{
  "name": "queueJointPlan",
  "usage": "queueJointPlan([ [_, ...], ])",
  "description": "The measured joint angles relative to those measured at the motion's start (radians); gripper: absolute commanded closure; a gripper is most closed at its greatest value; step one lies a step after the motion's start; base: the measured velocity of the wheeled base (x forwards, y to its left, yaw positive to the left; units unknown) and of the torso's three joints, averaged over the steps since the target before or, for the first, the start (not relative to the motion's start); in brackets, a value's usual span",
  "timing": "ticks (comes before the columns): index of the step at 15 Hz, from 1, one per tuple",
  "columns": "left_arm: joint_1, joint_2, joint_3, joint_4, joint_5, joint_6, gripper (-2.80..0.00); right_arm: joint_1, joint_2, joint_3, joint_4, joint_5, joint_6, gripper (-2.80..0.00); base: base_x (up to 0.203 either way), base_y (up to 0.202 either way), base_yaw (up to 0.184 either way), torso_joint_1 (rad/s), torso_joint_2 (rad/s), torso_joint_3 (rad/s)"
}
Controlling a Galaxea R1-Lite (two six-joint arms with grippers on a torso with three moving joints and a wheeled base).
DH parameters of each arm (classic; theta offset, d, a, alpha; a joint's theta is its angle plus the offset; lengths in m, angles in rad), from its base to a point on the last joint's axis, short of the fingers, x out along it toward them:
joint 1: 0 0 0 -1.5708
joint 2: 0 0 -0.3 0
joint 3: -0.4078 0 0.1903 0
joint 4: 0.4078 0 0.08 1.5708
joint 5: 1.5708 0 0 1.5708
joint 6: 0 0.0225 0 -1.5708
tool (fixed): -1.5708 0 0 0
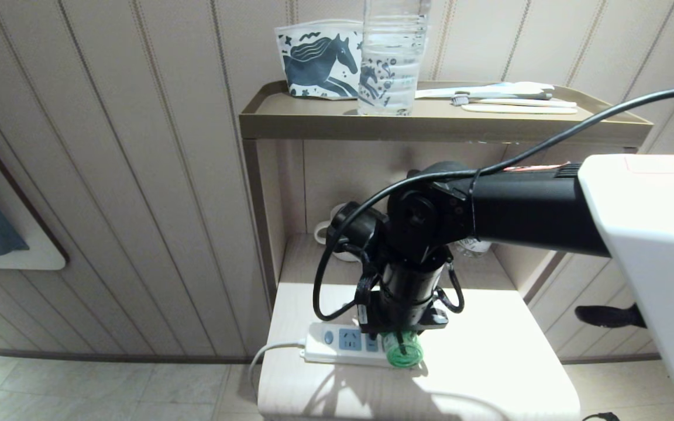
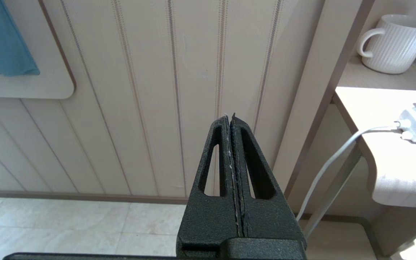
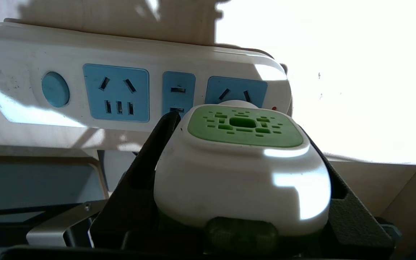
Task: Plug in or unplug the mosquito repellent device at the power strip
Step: Insert the plug into the socket
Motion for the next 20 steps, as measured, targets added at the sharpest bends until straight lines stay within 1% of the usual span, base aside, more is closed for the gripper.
queueJointPlan([
  [7, 0.000, 0.000, 0.000, 0.000, 0.000, 0.000, 0.00, -0.001, -0.004, 0.007, -0.018, -0.011, 0.005, 0.00, 0.000, 0.000, 0.000, 0.000, 0.00, 0.000],
  [9, 0.000, 0.000, 0.000, 0.000, 0.000, 0.000, 0.00, -0.001, -0.007, 0.014, -0.017, -0.011, 0.022, 0.00, 0.000, 0.000, 0.000, 0.000, 0.00, 0.000],
  [12, 0.000, 0.000, 0.000, 0.000, 0.000, 0.001, 0.00, -0.001, -0.008, 0.026, -0.016, -0.009, 0.025, 0.00, 0.000, 0.000, 0.000, 0.000, 0.00, 0.000],
  [15, 0.000, 0.000, 0.000, 0.000, 0.000, 0.000, 0.00, -0.001, -0.023, 0.041, -0.038, -0.006, 0.057, 0.00, 0.000, 0.000, 0.000, 0.000, 0.00, 0.000],
  [17, 0.000, 0.000, 0.000, 0.000, 0.000, 0.000, 0.00, -0.001, -0.043, 0.082, -0.084, -0.006, 0.072, 0.00, 0.000, 0.000, 0.000, 0.000, 0.00, 0.000],
  [20, 0.000, 0.000, 0.000, 0.000, 0.000, 0.000, 0.00, 0.000, -0.082, 0.185, -0.176, -0.004, 0.093, 0.00, 0.000, 0.000, 0.000, 0.000, 0.00, 0.000],
])
